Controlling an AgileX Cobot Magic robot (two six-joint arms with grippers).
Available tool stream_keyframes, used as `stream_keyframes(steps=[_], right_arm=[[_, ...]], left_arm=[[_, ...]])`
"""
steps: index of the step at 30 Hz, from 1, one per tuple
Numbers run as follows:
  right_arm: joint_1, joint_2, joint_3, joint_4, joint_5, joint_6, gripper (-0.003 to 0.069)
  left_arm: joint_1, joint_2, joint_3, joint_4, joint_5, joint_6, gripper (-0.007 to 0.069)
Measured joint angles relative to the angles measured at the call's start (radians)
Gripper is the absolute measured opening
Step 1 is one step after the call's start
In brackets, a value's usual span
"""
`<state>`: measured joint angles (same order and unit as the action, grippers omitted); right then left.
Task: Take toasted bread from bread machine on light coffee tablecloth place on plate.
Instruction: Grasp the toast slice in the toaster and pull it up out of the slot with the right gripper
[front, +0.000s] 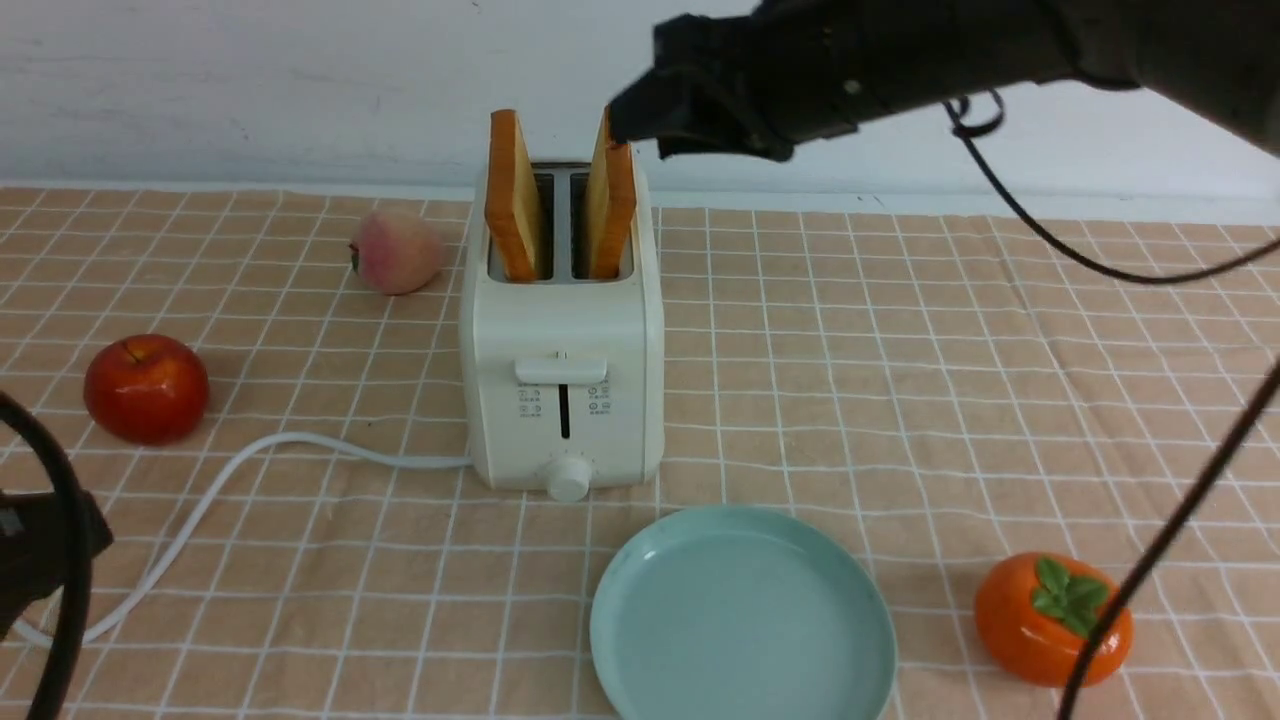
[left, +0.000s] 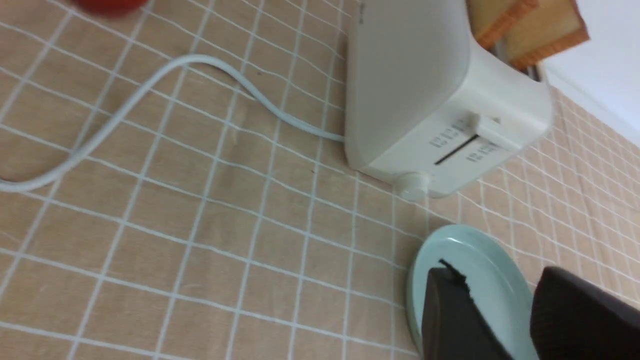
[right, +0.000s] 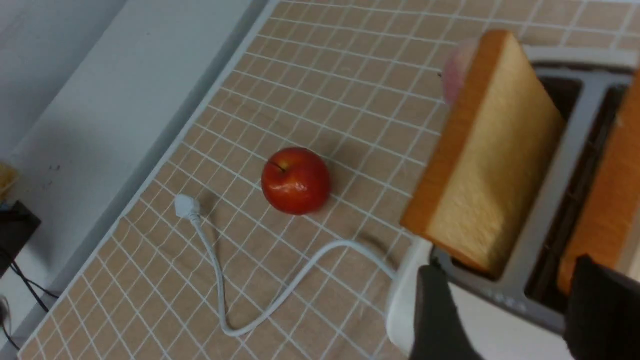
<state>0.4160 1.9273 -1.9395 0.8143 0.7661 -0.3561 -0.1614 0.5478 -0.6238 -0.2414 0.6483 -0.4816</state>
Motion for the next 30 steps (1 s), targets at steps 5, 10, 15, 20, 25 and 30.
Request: stream_keyframes(steps=[5,10,15,20,25,30], right_arm=[[0.021,0.117,-0.191,-0.136,0.076,0.108,0.0505],[0.031,0.205,-0.288,-0.318,0.162,0.283,0.0582],[0.037,0.240,-0.294,-0.419,0.172,0.384,0.0586],[0.038,0.253,-0.296,-0.398,0.119,0.399,0.0561],[0.038,0.280,-0.299,-0.379,0.087,0.388,0.0490],[0.038,0.280,-0.299,-0.366,0.087,0.377,0.0188]], left_arm=[[-0.033,0.000,0.000,-0.008,-0.022,0.013,0.0237],[-0.033,0.000,-0.022,-0.039,0.004,0.078,0.0237],[-0.083,0.000,-0.052,-0.054,0.011,0.175,0.0237],[-0.146,0.001,-0.054,-0.059,0.012,0.301,0.0237],[-0.152,0.001,-0.054,-0.059,0.017,0.330,0.0237],[-0.152,0.001,-0.054,-0.059,0.044,0.334,0.0237]])
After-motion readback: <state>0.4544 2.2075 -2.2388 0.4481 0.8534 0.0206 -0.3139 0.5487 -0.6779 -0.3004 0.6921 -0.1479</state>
